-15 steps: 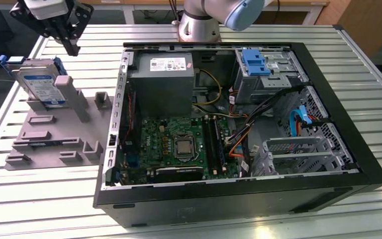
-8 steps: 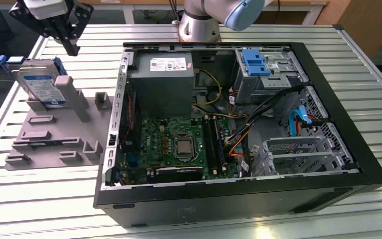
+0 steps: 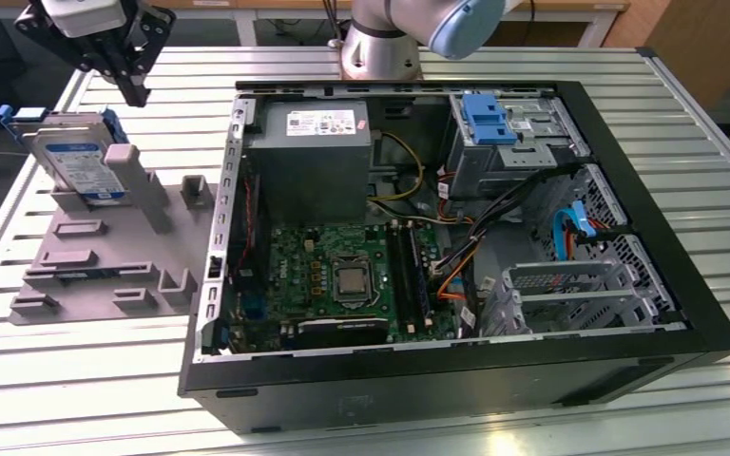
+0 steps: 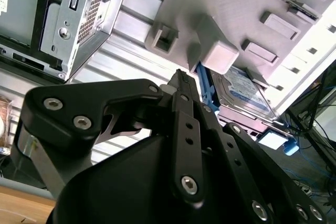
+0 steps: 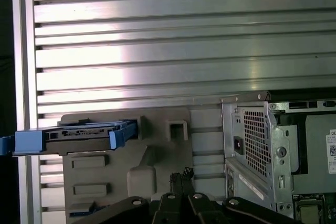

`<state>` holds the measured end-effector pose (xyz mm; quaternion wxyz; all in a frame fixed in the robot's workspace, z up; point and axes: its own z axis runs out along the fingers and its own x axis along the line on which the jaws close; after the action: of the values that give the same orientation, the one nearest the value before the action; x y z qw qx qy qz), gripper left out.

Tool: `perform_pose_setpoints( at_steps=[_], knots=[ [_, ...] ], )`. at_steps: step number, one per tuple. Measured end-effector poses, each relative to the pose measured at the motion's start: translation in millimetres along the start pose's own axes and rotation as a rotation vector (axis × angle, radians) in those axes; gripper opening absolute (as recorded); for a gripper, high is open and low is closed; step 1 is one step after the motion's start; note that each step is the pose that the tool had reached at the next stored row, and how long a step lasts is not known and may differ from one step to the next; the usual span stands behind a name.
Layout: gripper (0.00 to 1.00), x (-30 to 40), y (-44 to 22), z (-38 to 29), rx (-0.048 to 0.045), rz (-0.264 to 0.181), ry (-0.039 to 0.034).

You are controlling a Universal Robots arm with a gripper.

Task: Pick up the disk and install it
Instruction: 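Reach for the disk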

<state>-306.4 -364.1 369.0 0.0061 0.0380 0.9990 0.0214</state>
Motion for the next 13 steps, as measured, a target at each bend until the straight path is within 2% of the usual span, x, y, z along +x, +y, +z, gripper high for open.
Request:
perform_pose_setpoints(
  at_steps=[13],
  knots=[
    [0.11, 5.0, 0.6, 0.3, 0.0, 0.0, 0.0001]
  ],
)
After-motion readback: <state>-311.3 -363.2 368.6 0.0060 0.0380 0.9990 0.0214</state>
